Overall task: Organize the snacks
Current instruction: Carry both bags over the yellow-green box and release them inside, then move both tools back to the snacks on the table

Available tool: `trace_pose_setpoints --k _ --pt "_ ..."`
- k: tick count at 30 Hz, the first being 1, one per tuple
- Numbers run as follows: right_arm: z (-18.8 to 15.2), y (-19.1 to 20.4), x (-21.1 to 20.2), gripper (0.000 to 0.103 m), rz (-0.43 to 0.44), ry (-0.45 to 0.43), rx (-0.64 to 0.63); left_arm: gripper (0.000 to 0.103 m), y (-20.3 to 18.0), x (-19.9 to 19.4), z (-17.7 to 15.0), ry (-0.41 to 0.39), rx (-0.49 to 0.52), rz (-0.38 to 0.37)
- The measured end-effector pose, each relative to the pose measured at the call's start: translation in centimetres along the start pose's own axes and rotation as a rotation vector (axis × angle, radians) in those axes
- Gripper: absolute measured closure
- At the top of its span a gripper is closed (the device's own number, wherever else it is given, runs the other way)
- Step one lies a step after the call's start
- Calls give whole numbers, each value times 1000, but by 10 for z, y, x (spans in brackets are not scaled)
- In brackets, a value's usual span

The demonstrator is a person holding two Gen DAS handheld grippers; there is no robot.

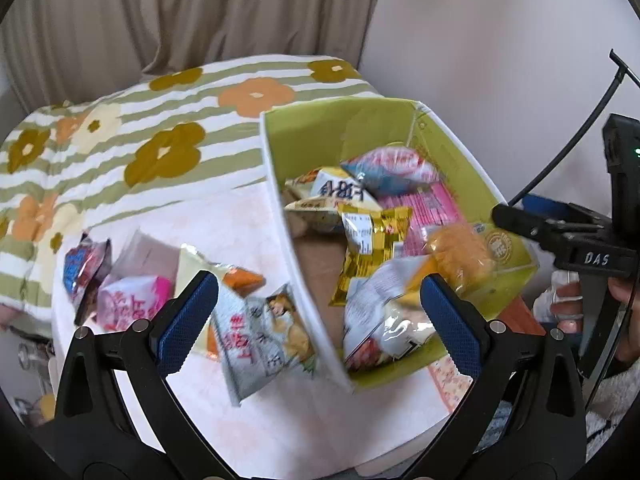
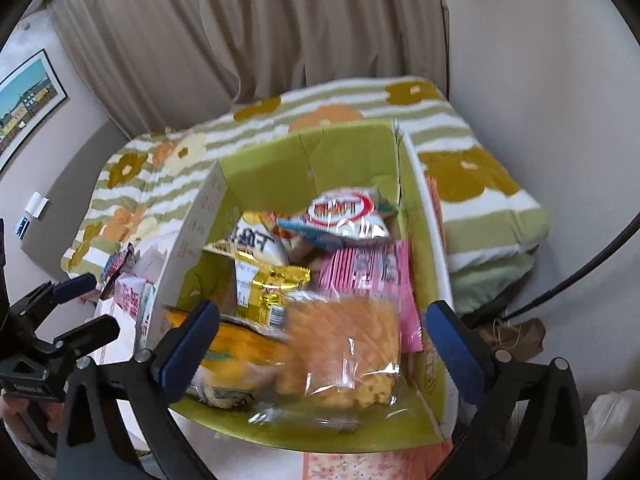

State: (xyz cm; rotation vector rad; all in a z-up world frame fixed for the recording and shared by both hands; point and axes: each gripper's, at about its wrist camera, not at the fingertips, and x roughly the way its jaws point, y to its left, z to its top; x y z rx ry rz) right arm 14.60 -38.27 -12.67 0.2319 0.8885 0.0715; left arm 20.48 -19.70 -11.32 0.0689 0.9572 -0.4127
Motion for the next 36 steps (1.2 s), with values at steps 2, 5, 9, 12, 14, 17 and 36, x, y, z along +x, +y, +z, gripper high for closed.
trace_pose_setpoints --k 2,5,9,12,14,17,36 --pt "-2 -1 -5 0 -14 -17 -15 2 4 -4 -5 -1 -14 7" --pt "-4 1 -12 0 13 -9 -26 2 10 -10 -14 -4 -40 23" --pt "-5 7 -18 0 56 6 -50 2 14 -16 -26 -4 -68 37" --pt "-6 16 -21 0 63 5 -88 2 16 -23 -34 -12 -83 57" --pt "-7 25 -24 0 72 -12 -113 2 19 -29 -40 -18 -100 69" --pt "-7 35 -24 0 108 -14 -132 2 26 -39 -49 -26 -134 87" --pt "-4 194 20 0 193 11 -354 2 202 -71 -70 -16 -299 171"
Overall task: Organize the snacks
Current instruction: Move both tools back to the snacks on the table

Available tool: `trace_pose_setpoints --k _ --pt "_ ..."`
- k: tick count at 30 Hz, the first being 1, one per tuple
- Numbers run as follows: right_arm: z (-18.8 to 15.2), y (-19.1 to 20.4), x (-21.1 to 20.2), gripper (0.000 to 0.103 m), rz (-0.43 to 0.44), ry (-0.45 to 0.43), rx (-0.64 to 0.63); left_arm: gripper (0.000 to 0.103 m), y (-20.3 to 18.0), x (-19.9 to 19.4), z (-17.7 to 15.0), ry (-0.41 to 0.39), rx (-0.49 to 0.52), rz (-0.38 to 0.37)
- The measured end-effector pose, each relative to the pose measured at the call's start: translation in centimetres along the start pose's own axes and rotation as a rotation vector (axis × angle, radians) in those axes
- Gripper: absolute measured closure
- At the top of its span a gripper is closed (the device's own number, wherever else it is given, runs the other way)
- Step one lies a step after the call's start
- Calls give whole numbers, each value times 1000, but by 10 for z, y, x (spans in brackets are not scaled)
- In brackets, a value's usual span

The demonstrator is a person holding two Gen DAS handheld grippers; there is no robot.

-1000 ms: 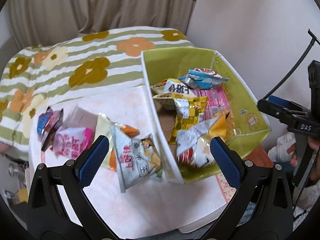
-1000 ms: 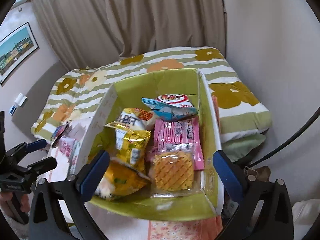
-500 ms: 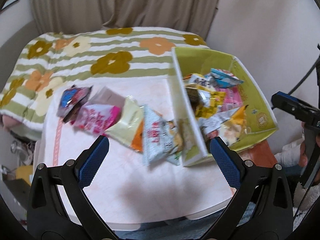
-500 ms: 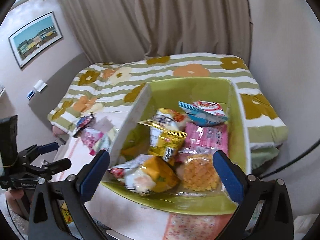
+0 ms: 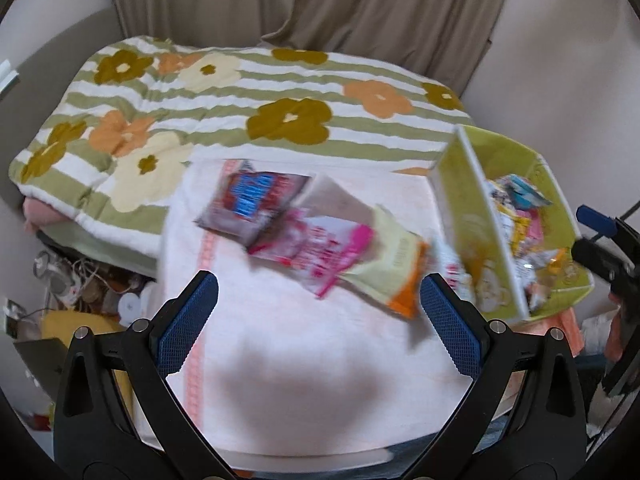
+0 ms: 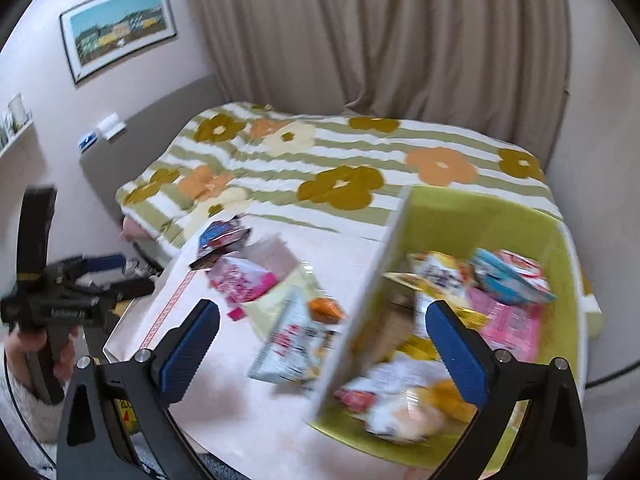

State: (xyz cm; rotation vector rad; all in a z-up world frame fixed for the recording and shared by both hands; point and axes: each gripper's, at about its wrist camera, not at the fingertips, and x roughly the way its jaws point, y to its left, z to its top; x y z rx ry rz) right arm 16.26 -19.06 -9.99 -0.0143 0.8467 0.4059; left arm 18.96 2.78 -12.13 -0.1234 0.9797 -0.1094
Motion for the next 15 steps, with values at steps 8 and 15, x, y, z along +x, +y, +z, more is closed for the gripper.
trace_pose_setpoints --k 8,15 --pt "12 58 72 0 44 87 11 2 62 42 38 108 43 -37" --pt "11 88 125 0 20 164 48 2 73 100 61 219 178 -99"
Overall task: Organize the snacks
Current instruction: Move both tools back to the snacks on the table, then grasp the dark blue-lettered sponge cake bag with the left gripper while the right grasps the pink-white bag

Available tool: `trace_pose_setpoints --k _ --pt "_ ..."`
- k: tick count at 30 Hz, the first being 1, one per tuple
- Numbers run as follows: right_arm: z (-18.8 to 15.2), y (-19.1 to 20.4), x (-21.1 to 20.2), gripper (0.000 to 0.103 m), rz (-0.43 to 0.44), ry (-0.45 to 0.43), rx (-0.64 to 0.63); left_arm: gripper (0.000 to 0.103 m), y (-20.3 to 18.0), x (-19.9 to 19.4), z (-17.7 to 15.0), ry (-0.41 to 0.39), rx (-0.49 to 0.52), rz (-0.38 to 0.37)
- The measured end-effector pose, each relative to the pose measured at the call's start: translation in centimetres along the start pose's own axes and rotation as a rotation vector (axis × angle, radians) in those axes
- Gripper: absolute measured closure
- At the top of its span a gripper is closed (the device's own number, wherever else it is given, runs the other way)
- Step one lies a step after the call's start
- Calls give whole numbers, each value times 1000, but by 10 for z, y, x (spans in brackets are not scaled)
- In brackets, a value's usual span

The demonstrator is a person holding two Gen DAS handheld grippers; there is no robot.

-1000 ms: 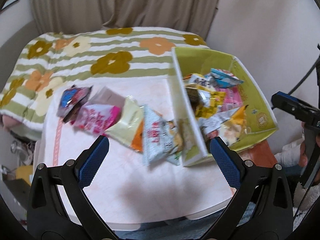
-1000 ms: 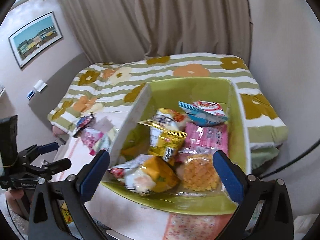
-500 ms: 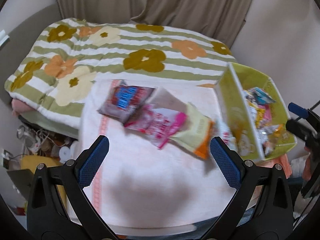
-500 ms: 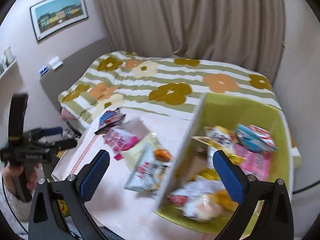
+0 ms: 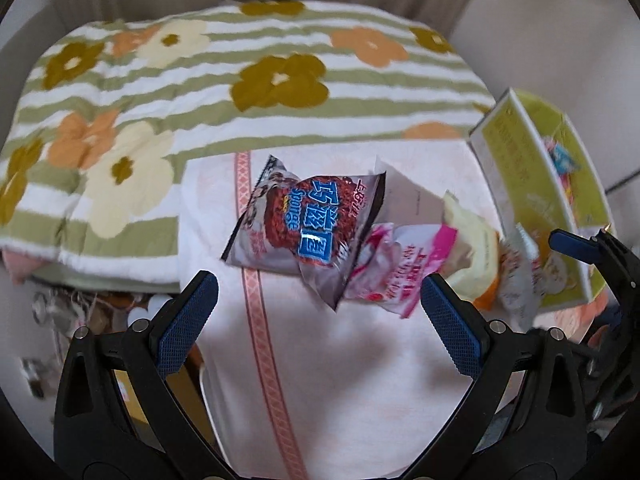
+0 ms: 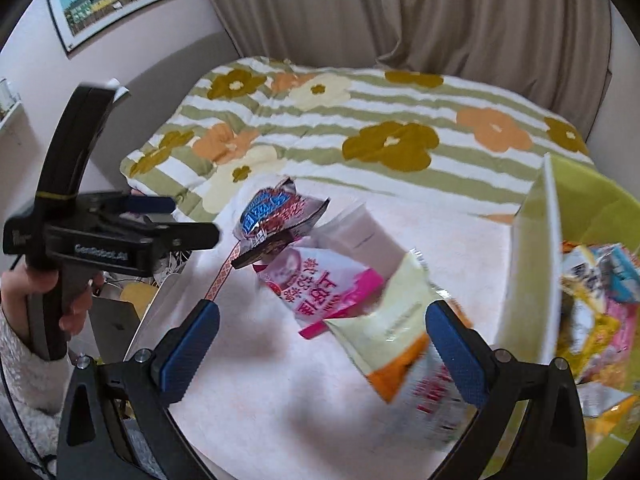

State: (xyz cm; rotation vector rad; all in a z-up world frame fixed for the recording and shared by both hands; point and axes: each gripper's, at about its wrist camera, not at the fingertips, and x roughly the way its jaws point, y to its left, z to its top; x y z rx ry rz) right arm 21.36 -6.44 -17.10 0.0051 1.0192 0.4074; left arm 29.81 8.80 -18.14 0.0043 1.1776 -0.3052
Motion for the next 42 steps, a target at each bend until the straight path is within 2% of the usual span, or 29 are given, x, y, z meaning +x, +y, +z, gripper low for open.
trace_pose_setpoints --k 4,10,13,19,24,25,27,28,29,31,35,39,42 --pt "-1 9 27 0 -8 33 68 2 10 39 15 83 66 -57" --pt "-9 14 59 0 -10 52 180 2 16 82 27 159 134 -72" --pt "-10 16 67 0 -23 46 196 2 17 96 32 178 146 -88" --pt "-3 11 79 0 -19 25 277 2 16 124 41 202 190 -68" --pt "3 11 90 0 -47 27 312 3 22 127 50 189 189 -91" --pt "4 12 93 0 -53 30 313 6 23 127 52 184 191 -92" --pt "4 12 98 0 -62 30 331 18 25 126 54 170 200 -77" --pt "4 12 98 0 -67 23 345 28 25 125 54 162 206 -70" --pt "5 12 99 0 -74 14 364 32 27 123 56 159 209 -88" --pt "5 11 100 0 -86 1 409 36 31 121 57 155 200 -109" --pt "10 11 103 0 -133 -22 491 42 32 118 56 138 218 -92" --pt "19 26 104 0 -160 -54 429 43 38 115 56 126 194 -89" --pt "16 20 114 0 -201 -13 458 43 46 111 54 117 171 -90"
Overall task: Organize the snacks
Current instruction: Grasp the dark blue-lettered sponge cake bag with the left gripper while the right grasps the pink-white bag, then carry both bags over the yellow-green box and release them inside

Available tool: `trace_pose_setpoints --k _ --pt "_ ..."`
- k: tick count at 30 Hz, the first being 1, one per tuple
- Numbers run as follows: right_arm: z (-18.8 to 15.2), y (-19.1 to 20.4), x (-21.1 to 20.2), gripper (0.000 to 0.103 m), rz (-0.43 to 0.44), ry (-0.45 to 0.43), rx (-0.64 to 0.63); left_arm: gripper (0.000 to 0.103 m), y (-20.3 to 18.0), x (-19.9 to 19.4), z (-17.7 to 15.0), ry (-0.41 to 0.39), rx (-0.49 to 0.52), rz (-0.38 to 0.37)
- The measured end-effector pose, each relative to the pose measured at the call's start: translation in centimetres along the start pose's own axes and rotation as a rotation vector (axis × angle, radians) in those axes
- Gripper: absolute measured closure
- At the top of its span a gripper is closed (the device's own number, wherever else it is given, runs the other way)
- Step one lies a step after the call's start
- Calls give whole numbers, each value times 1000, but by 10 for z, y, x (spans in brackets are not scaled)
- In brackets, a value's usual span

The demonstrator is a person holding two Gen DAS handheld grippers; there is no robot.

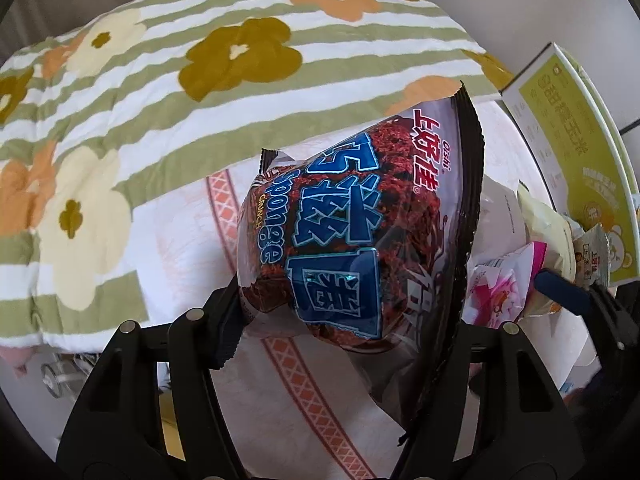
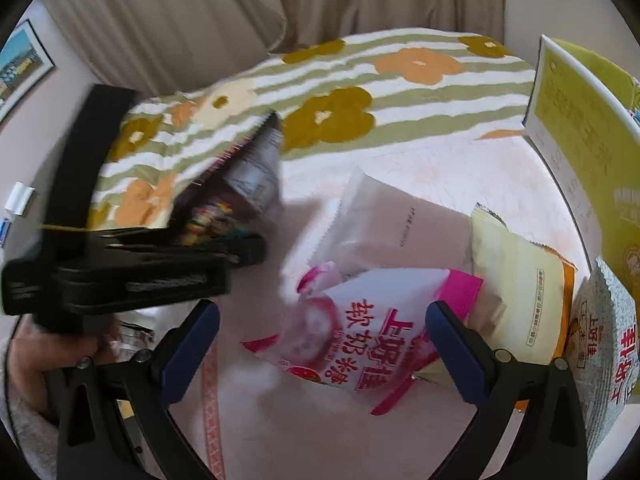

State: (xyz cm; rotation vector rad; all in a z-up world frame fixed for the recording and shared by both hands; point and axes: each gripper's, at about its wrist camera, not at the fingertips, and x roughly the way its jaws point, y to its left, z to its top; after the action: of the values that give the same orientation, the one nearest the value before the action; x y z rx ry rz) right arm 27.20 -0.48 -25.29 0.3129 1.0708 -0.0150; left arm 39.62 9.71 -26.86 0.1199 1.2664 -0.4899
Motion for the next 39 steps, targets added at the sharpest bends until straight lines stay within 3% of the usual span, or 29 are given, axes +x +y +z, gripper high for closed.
trace_pose_setpoints --k 4,9,14,16,17,22,24,26,39 --pt "-2 -6 12 0 -80 33 -1 43 5 -7 -3 -12 -30 2" --pt "-4 -7 26 0 -89 56 10 43 12 -17 -8 -34 -80 -2" --pt "-13 1 31 1 -118 44 -89 43 15 -27 -14 -48 -100 5" --pt "-17 2 31 11 -132 39 -126 43 16 -31 -17 -56 -108 9" --pt "-19 2 30 24 -133 38 -148 43 16 -34 -19 -61 -115 9" --pt "-30 0 23 39 -76 34 -235 43 14 -45 -29 -82 -143 9" --pt "-32 -3 16 51 -16 29 -229 43 12 -50 -34 -89 -146 17" --pt "-33 -3 8 54 19 26 -224 43 12 -55 -40 -99 -152 17" --pt "-12 4 -64 55 129 -108 -242 43 -5 -107 -45 -185 -151 34"
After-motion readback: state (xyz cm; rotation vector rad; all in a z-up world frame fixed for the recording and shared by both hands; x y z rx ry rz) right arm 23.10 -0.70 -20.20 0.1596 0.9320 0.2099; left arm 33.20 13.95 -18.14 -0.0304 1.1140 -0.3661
